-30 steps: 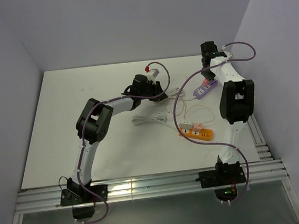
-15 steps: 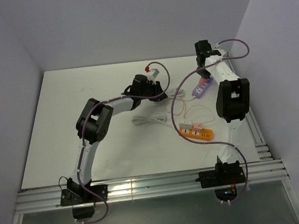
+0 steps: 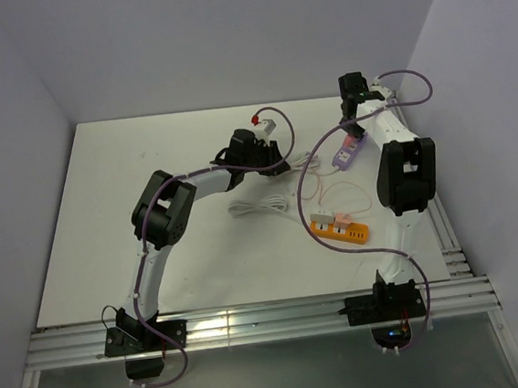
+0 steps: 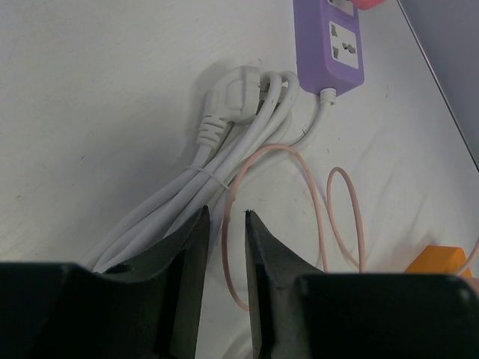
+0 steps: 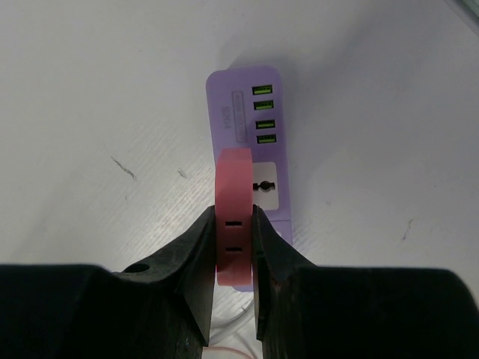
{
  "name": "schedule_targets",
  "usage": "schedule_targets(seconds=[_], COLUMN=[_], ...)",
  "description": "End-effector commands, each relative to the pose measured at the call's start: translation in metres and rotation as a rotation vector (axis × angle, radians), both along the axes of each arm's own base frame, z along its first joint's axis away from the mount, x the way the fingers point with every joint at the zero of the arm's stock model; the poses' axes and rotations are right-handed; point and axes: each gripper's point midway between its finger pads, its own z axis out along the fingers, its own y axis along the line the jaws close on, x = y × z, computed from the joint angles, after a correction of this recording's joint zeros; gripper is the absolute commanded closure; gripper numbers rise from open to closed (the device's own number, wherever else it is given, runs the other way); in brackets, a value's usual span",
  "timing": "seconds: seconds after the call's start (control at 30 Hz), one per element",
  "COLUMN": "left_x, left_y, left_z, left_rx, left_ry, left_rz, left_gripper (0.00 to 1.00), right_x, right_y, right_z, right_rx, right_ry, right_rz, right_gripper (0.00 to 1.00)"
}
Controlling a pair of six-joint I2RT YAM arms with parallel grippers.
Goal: Insert the plug
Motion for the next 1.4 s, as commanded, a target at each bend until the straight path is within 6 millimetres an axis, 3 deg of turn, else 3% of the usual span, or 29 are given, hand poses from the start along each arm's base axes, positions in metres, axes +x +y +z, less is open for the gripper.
schedule_targets(seconds=[0.0,0.63,1.0,1.37], left_x=[-0.005,-0.003,-0.004,-0.004], left_y=[-0.009,-0.007,-0.008,-0.008], left_z=[0.01,0.008,0.006,0.004], left_rx=[-0.027,-0.013,-0.017,-0.014], left_ry=[-0.015,-0.021,-0.016,-0.016], left_rz=[-0.037,-0.036,-0.04,-0.041], left_gripper=[0.69,0.69,0.69,0.69], right_x=[0.0,0.01,0.009,0.016], right_y=[0.004,-0.006,-0.005,-0.004], right_z=[0.028,0.026,0.006,0.011], right_rx=[0.013,-0.049,-0.038,-0.04], right_ry=[-0.071,-0.043,-0.002,-0.022], right_rz=[0.023,0.015,0.023,0.026], right_gripper=[1.0,1.0,1.0,1.0])
